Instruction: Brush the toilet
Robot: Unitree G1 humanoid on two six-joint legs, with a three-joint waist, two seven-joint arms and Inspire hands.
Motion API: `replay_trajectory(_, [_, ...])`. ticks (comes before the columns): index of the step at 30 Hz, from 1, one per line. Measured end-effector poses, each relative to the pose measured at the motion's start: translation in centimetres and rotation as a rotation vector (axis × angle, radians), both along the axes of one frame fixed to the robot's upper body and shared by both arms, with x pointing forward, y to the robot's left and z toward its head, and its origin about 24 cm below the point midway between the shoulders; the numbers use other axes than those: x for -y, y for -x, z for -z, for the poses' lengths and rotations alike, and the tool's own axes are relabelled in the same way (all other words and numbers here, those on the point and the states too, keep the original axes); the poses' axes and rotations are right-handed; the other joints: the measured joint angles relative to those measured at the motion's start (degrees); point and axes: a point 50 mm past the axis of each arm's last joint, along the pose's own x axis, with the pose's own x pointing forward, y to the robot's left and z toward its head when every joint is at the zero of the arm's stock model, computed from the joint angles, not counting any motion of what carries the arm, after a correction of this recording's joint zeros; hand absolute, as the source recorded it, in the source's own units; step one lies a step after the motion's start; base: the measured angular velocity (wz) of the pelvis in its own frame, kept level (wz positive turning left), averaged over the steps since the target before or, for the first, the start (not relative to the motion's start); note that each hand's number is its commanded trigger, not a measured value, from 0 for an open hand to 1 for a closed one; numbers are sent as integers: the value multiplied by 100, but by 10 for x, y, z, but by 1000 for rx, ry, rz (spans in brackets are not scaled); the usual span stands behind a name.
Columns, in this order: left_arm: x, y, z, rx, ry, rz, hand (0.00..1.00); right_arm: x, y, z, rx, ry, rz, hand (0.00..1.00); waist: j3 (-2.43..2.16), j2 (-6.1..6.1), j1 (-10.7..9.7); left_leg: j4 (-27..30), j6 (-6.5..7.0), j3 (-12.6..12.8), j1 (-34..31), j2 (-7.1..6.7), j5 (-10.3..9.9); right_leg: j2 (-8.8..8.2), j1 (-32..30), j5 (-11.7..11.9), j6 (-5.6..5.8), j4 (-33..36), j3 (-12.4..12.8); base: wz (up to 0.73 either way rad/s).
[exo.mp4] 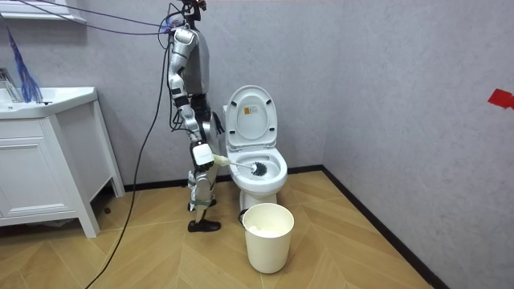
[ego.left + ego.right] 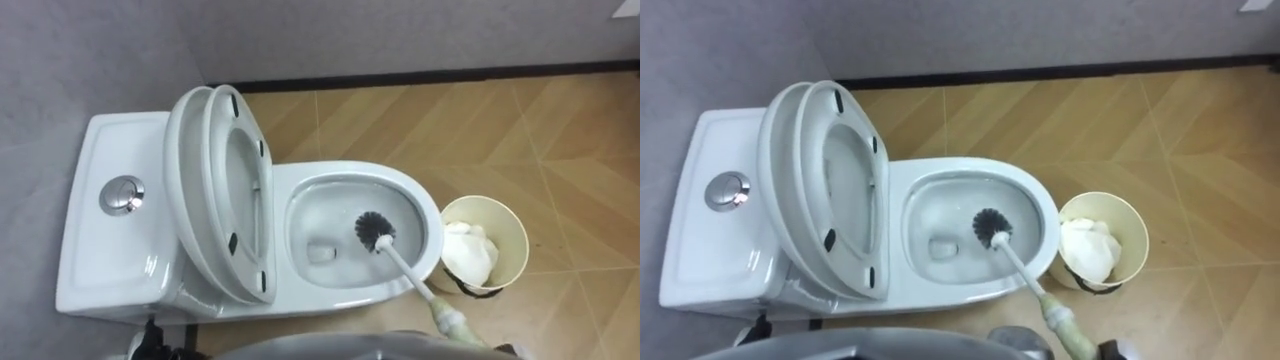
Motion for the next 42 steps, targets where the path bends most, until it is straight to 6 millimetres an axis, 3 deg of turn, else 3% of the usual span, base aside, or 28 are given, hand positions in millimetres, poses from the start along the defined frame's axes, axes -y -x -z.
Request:
replay_trajectory(5, [1, -1, 0, 6, -5, 3, 0, 1, -42, -18, 226, 103, -59, 100, 5, -1, 2, 45, 1, 25, -78, -6, 1, -4, -61, 12, 11, -22, 28, -2])
replay_trajectory(10, [3, -2, 0, 6, -1, 18, 0, -2, -63, -30, 442, 94, 35, 100, 20, 37, -3, 53, 1, 24, -69, 2, 1, 8, 39, 84, 29, -206, 27, 2])
replay_trajectory(14, [3, 1, 0, 14, 2, 15, 0, -2, -61, -32, 508, 77, 151, 100, 43, 66, 10, 51, 1, 34, -80, -4, 1, 5, 63, 107, 44, -285, 32, 0])
replay_trajectory(24, [2, 4, 0, 25, 6, 0, 0, 4, -51, -31, 567, 54, 384, 100, 34, 45, -23, 49, 0, 17, -69, -4, 1, -4, 137, 132, 36, -325, -67, 2])
replay_trajectory(32, [2, 3, 0, 39, 10, -16, 0, 8, -33, -17, 488, 64, 538, 100, 38, -26, -20, 47, 1, -69, 31, -2, 1, 2, 280, 136, 45, -418, -47, 3])
replay_trajectory(42, [-3, 9, -2, 46, 6, -31, 0, 8, -8, 0, 309, 29, 553, 100, 28, -22, 42, -14, 15, -180, 50, 7, -6, 22, 332, 177, 30, -426, -178, 3])
